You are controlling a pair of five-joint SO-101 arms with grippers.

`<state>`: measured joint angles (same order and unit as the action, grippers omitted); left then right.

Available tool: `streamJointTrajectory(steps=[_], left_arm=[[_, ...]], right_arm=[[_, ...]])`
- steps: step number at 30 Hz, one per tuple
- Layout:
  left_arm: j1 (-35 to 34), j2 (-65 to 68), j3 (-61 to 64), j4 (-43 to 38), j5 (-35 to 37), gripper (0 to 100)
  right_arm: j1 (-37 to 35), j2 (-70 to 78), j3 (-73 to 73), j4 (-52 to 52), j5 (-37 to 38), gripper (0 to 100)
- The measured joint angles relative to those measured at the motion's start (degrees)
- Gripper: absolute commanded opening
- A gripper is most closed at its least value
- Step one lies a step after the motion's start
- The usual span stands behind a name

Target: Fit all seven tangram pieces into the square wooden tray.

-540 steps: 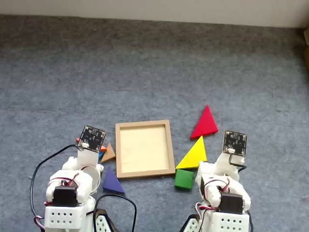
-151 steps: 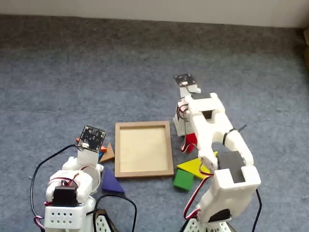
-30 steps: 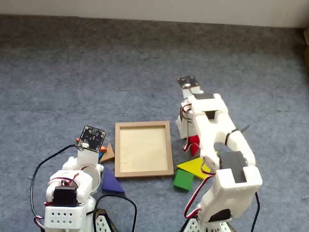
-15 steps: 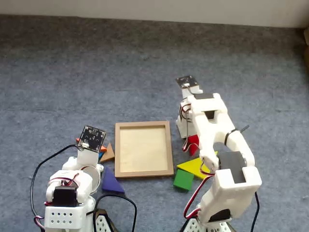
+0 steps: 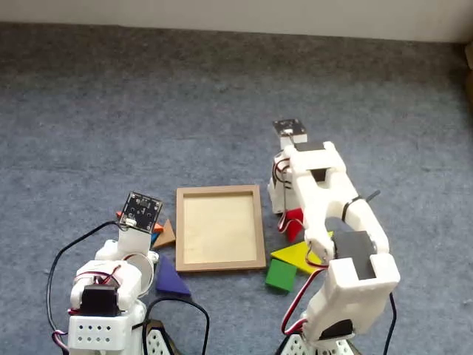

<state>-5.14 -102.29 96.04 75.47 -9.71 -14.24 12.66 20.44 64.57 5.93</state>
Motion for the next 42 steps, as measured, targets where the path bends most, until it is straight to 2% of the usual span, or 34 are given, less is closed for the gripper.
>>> streamJointTrajectory(steps=[15,20,31,42], left_arm=[[0.0,0.0,0.0,0.0,0.0,1],[0.0,0.0,0.0,0.0,0.0,1],[0.0,0.0,0.0,0.0,0.0,1],[0.0,0.0,0.0,0.0,0.0,1]], right_arm=[[0.2,0.0,0.0,0.4,-0.6,31.0],[0.2,0.0,0.0,0.4,-0.6,24.2],[0.6,-0.1,0.0,0.6,-0.6,23.5],[0.4,-14.9,0.3,3.8,-0.6,23.4]])
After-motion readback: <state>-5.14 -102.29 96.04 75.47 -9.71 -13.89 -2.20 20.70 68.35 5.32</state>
